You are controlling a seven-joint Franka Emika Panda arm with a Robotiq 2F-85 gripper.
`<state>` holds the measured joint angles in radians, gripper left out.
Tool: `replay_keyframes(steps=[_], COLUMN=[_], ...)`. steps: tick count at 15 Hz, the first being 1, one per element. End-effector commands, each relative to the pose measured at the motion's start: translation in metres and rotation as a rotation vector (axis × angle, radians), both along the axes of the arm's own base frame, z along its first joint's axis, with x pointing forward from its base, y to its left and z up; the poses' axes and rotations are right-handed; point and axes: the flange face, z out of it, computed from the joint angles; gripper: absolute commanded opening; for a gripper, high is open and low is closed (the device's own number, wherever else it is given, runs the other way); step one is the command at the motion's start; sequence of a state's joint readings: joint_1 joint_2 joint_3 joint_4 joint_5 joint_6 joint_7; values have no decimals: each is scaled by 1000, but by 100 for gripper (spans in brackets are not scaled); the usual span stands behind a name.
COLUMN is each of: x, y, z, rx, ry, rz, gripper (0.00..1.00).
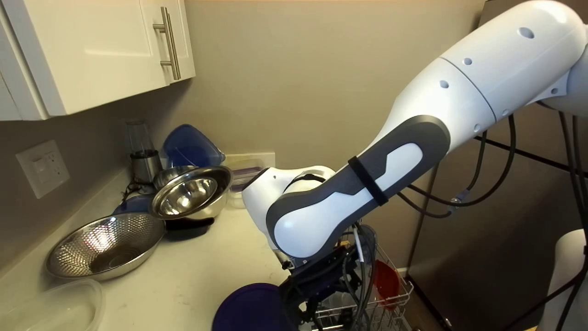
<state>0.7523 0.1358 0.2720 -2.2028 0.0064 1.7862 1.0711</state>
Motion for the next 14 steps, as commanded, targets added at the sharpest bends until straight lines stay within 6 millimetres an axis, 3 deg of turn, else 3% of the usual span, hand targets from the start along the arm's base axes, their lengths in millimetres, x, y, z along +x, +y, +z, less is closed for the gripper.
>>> replay_keyframes(steps=[1, 9, 11, 14], x=[0, 29, 37, 53], y=[0, 56, 67, 80], z=[0, 30, 25, -2], rx=[-1, 37, 46, 72], ry=[0, 46, 30, -22], rz=[0, 269, 321, 382], gripper=[100, 100, 100, 100])
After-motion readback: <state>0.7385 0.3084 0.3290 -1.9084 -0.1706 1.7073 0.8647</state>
